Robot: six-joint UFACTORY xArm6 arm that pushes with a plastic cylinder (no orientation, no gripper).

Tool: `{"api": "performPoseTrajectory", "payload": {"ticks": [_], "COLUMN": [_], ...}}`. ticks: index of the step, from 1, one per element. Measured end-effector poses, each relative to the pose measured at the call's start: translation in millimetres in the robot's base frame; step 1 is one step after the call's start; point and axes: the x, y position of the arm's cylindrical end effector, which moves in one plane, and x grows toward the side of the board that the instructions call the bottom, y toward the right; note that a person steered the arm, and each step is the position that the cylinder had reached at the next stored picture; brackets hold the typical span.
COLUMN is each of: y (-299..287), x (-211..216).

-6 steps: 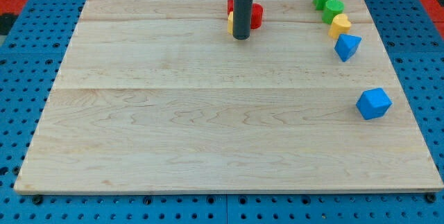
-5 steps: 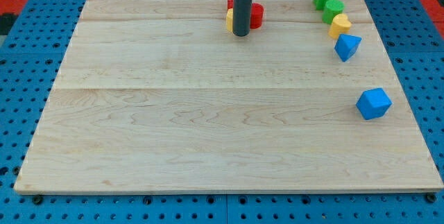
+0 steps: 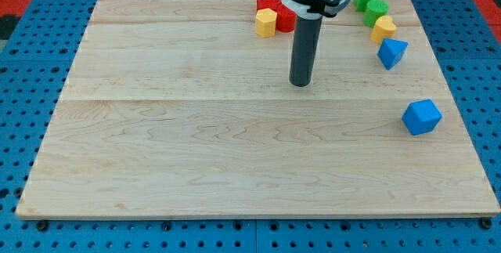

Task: Move the heart into the group of blocks

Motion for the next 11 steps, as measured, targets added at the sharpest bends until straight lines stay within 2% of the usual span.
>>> {"api": "performPoseTrajectory", "payload": {"ticks": [1, 2, 3, 4, 5, 6, 10, 11], "y": [77, 178, 243, 244, 250, 251, 247, 213], "x": [0, -2, -11, -20, -73, -97, -114, -114]}}
